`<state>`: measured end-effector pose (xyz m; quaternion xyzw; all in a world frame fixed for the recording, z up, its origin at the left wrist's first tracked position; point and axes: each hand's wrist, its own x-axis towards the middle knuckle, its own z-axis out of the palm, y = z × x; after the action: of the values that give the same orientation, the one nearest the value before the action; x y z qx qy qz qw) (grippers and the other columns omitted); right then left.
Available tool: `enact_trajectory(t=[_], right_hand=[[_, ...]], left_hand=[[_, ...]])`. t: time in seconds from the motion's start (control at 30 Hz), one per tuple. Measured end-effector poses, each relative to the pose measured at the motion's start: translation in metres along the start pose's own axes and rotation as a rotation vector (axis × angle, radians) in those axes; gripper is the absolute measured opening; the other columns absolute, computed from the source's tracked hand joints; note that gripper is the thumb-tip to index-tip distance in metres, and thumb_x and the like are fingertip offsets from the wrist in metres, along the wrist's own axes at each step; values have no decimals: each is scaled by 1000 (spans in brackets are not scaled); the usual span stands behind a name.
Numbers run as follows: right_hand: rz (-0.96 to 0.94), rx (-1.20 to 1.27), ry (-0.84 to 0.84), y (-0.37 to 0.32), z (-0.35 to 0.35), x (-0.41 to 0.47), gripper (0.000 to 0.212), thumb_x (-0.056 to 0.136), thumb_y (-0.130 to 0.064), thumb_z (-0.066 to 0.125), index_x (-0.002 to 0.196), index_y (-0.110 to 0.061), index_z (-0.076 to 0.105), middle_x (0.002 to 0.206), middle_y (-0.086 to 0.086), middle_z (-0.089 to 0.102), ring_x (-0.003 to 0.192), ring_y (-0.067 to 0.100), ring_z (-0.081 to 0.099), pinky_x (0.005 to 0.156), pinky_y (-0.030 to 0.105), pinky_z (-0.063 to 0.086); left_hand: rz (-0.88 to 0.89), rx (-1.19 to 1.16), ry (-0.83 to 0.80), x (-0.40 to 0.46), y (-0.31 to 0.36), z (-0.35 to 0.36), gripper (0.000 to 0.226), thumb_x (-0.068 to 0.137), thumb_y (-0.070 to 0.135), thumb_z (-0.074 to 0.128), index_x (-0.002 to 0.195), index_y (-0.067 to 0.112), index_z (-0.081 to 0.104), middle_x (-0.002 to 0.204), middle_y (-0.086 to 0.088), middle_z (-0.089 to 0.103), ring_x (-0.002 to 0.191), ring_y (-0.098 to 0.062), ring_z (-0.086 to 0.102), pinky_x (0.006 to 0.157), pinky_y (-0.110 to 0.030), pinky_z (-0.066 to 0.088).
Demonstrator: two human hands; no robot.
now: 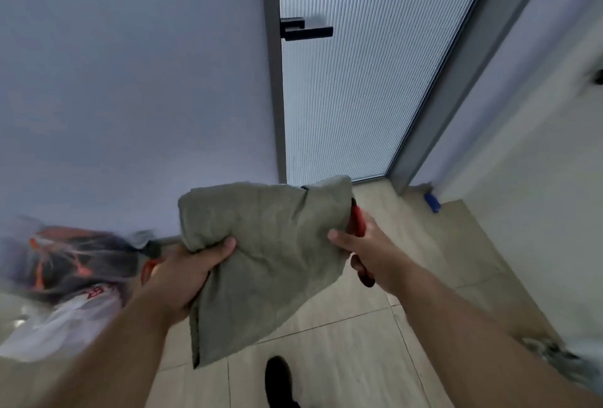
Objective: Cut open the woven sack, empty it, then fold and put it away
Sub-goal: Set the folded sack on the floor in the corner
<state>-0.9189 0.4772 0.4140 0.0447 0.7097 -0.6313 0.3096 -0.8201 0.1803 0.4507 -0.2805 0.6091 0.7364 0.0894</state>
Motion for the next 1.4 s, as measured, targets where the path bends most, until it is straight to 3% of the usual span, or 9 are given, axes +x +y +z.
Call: enact_trajectory(t=[0.33, 0.43, 0.57, 0.67, 0.8, 0.9, 1.07, 1.27, 1.4], right_hand=[[150, 510, -340, -31, -41, 62, 60, 55, -37, 97, 101, -10, 71, 66, 4, 63, 51, 13, 50, 47, 21, 35], [121, 540, -414, -37, -49, 89, 30, 68, -35, 84, 87, -14, 78, 72, 6, 66, 54, 16, 48, 56, 27, 35], [113, 605, -415, -46, -103, 130, 18, 69, -25, 80, 76, -11, 71, 62, 4, 52, 54, 14, 44, 57, 33, 23], [104, 613, -178, -56, -183, 163, 23, 80, -13, 76, 90, -6, 56, 49, 1, 41, 41, 11, 37, 45, 25, 24], [102, 219, 476, -50, -278, 220, 16, 94, -16, 72, 110, -19, 67, 83, -6, 74, 73, 12, 70, 66, 29, 56], [52, 3, 582, -45, -312, 274, 18, 96, -23, 68, 113, -29, 64, 99, -10, 69, 92, 14, 66, 85, 31, 50], [205, 80, 578, -23, -360, 348, 16, 92, -23, 67, 108, -26, 68, 102, -2, 75, 94, 22, 70, 84, 36, 57], [311, 3, 587, 48, -411, 440, 31, 83, -25, 66, 113, -22, 72, 81, 2, 73, 72, 24, 65, 69, 35, 53], [338, -45, 590, 124, -439, 523, 25, 88, -19, 65, 112, -19, 71, 75, 2, 66, 69, 23, 60, 69, 34, 49]], left_hand=[[-197, -70, -474, 100, 86, 60, 97, 26, 40, 107, 109, -1, 79, 118, -25, 76, 97, -37, 78, 76, -44, 65], [-287, -178, -591, 129, 88, 107, 72, 52, 25, 103, 112, -6, 77, 117, -27, 75, 103, -39, 76, 85, -48, 62], [-152, -357, -755, 187, 81, 162, 53, 113, 24, 32, 152, -11, 36, 156, -29, 44, 147, -41, 41, 122, -53, 25], [-320, -148, -405, 231, 88, 207, 67, 80, 29, 87, 133, -5, 65, 133, -27, 68, 122, -44, 66, 105, -56, 51], [-140, 101, 29, 307, 70, 285, 64, 69, 39, 93, 120, 6, 72, 116, -15, 78, 106, -35, 75, 100, -51, 56], [-124, 151, 249, 360, 46, 339, 46, 82, 34, 86, 117, 8, 71, 111, -9, 77, 98, -28, 74, 91, -40, 58], [-295, 106, 207, 430, 20, 378, 31, 85, 1, 67, 116, 1, 70, 104, -21, 79, 96, -42, 75, 89, -54, 61], [-329, 250, 141, 528, -48, 398, 22, 83, -6, 69, 94, 13, 71, 89, -6, 77, 84, -26, 72, 66, -30, 55], [-358, 317, 212, 610, -131, 412, 23, 77, 7, 85, 81, 24, 69, 87, 4, 75, 87, -22, 72, 83, -37, 59]])
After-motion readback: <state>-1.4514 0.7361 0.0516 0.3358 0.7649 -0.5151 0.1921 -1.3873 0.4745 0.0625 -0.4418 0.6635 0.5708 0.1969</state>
